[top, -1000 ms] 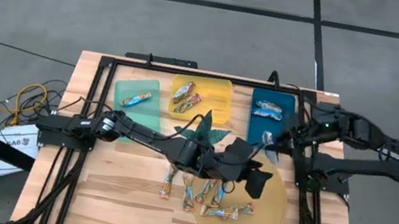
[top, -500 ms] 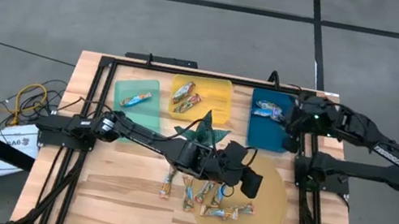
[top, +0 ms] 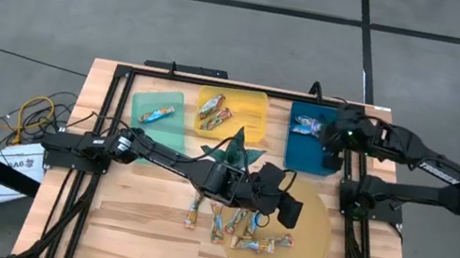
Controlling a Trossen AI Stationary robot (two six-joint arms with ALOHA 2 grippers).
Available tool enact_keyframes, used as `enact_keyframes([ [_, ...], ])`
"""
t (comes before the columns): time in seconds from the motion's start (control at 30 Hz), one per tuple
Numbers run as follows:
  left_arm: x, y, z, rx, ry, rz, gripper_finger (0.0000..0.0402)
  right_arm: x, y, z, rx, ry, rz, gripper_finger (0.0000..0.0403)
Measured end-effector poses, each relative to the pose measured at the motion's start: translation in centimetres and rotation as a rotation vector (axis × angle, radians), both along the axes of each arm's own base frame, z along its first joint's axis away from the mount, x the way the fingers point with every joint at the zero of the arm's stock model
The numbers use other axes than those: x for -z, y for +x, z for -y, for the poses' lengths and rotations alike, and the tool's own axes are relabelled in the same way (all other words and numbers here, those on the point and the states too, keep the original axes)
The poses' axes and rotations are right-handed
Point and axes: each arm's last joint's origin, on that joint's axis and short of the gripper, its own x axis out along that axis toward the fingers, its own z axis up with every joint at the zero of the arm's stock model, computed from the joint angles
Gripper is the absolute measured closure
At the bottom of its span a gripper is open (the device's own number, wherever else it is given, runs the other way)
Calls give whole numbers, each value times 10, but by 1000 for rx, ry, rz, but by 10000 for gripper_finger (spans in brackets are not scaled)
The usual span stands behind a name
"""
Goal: Pick and place Granola Bars by type
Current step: Put the purple granola bar into the blue bin
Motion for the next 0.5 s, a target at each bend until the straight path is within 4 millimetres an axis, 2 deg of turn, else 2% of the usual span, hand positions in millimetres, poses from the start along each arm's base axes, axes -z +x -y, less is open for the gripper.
enact_keyframes([
  [0.5, 0, -2, 6, 15, 9, -1, 152, 28, 32, 23, 59, 62, -188, 348],
])
